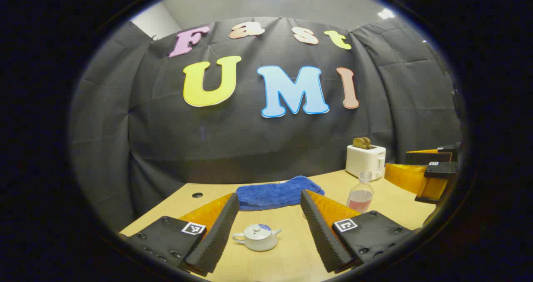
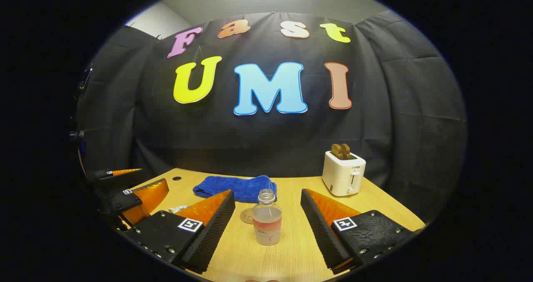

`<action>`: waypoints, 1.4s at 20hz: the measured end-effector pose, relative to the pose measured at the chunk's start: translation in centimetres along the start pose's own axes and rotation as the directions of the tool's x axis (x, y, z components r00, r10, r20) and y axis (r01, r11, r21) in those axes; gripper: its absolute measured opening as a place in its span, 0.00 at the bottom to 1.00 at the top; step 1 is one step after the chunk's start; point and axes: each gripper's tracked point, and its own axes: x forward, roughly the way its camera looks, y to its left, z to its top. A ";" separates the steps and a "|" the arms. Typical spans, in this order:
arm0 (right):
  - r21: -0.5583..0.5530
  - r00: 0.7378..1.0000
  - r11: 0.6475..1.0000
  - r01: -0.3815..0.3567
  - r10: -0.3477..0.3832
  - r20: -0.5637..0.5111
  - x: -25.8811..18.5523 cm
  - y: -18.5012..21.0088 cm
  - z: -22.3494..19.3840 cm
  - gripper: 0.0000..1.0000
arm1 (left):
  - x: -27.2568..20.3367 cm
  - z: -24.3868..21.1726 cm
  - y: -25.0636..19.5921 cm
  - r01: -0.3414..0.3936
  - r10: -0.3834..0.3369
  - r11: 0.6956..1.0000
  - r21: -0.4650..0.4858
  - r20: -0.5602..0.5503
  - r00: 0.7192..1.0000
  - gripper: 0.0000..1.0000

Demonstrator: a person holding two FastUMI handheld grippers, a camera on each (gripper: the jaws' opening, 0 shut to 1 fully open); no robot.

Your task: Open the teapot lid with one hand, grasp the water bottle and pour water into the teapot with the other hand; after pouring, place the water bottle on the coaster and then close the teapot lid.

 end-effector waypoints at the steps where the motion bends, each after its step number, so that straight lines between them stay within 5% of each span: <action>1: 0.001 1.000 1.000 0.003 -0.003 -0.004 0.3 0.0 -0.1 0.98 | 0.4 -0.2 0.1 -0.002 0.002 1.000 0.000 -0.002 1.000 1.00; 28: 0.018 0.995 0.998 0.056 -0.055 -0.081 3.2 -2.5 -3.9 0.98 | 9.7 -12.7 2.8 -0.036 0.023 0.998 -0.059 -0.209 0.978 0.99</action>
